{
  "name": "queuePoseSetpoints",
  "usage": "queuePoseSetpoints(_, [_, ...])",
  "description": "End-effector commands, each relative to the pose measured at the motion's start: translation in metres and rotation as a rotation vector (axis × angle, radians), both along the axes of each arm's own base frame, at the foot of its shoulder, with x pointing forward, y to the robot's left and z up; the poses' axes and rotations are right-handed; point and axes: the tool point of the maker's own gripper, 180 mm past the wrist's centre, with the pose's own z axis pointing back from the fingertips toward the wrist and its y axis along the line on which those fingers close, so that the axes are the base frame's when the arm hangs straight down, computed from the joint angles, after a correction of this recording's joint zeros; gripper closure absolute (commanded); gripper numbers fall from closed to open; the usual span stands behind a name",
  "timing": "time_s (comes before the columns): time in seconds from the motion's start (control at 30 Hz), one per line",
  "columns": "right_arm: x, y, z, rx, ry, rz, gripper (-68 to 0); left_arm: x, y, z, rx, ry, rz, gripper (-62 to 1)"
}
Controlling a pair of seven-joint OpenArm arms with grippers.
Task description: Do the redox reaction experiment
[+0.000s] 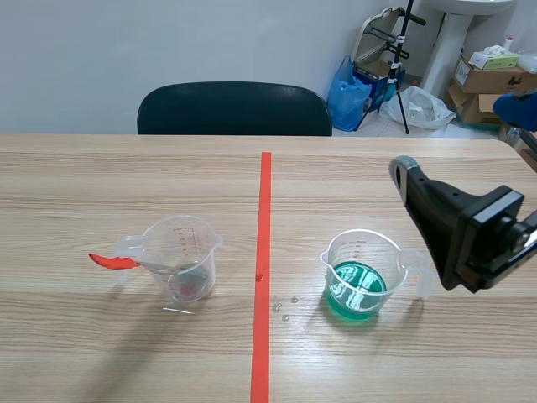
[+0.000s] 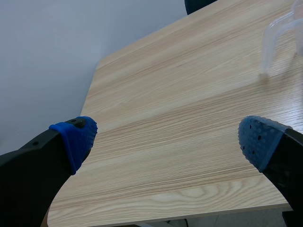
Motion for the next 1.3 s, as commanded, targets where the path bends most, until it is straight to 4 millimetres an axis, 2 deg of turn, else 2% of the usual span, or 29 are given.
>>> queuePoseSetpoints(0.0, [0.001, 0.0026, 0.0088, 0.013, -0.026, 0.007, -67.9, -0.0017, -0.0012, 0.0038, -0.002, -0.011, 0.005, -62.3])
queuePoseSetpoints(0.4, [0.0019, 0.0007, -0.0006, -0.013, 0.019, -0.005, -67.9, -0.0032, -0.0004, 0.0016, -0.005, -0.001, 0.017, -62.3])
queuePoseSetpoints(1.07, [0.0024, 0.0007, 0.0002, -0.012, 0.015, -0.004, -67.9, -0.0031, -0.0007, 0.0016, -0.006, -0.001, 0.017, -62.3])
queuePoseSetpoints(1.27, [0.0024, 0.0006, 0.0001, -0.012, 0.015, -0.005, -67.9, -0.0022, -0.0068, -0.0002, -0.054, 0.007, -0.01, -62.3])
